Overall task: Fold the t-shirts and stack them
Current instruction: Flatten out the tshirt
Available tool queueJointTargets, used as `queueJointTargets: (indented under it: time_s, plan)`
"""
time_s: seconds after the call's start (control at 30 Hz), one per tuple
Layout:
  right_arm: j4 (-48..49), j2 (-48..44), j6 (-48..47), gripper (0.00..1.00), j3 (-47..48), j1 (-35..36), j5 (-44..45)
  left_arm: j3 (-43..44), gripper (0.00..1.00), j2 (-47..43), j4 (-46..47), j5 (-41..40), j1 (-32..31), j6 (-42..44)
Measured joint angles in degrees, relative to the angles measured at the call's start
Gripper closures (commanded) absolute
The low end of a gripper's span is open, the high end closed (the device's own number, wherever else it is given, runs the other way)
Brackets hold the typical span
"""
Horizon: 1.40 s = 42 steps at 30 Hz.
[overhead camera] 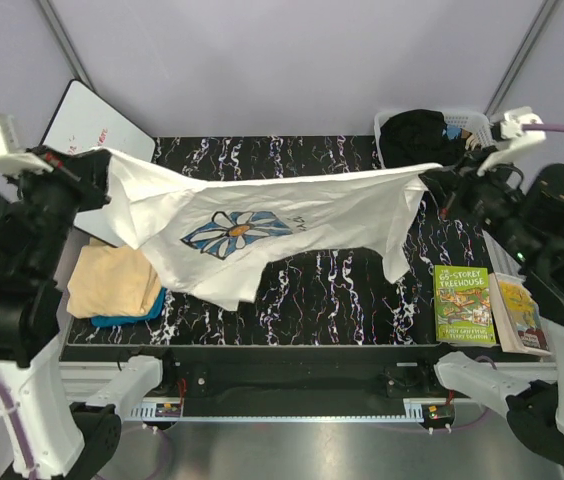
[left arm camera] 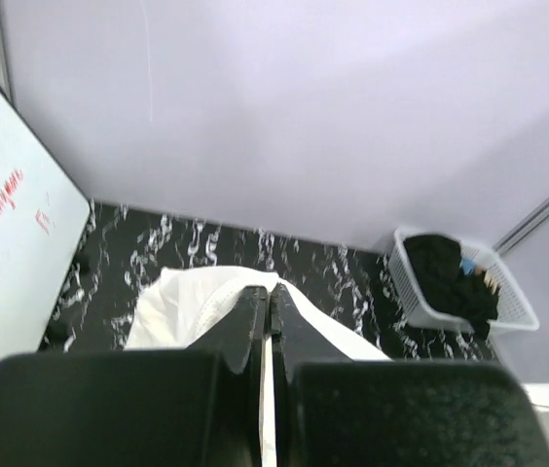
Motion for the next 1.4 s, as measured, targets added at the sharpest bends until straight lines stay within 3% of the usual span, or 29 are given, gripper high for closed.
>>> queueJointTargets:
  time_s: [0.17, 0.4, 0.57, 0.67, 0.9, 1.03, 1.2, 1.3, 1.4]
  plan:
    - [-1.27, -5.03, 1.14, 1.0, 2.4, 0.04, -5.16, 8.63, 1.0, -1.84, -2.23, 0.66, -0.52, 1.09]
    - [-2.75, -6.49, 2.21, 1.0, 3.87, 0.09, -4.83, 16.44, 1.0, -0.39, -2.45, 1.38, -1.86, 1.14]
    - [-0.24, -4.66, 2.54, 1.0, 0.9, 0.09, -0.92, 21.18, 1.0, 7.06, -2.34, 1.29, -2.8, 1.66]
    - [2.86, -1.27, 2.23, 1.0, -2.99, 0.09, 3.15, 23.98, 1.0, 16.31, -2.47, 1.31, -2.84, 2.45]
    - [12.13, 14.71, 2.54, 1.0, -13.49, -3.67, 3.89, 22.67, 1.0, 42.01, -2.67, 3.5, -1.14, 3.87]
    - [16.2, 31.12, 2.71, 1.0, -16.48, -7.58, 1.36, 22.4, 1.0, 60.3, -4.26, 4.52, 0.61, 4.24]
    - [17.03, 55.1, 2.58, 1.0, -5.99, -9.27, 1.18, 26.18, 1.0, 76.41, -7.72, 5.51, 2.4, 3.39]
    - [15.02, 68.08, 2.1, 1.0, 7.26, -9.49, 3.08, 27.78, 1.0, 79.23, -8.13, 6.01, 3.02, 2.08]
    - [12.48, 72.0, 1.77, 1.0, 15.91, -9.55, 4.48, 28.48, 1.0, 77.92, -6.88, 6.14, 3.48, 1.11]
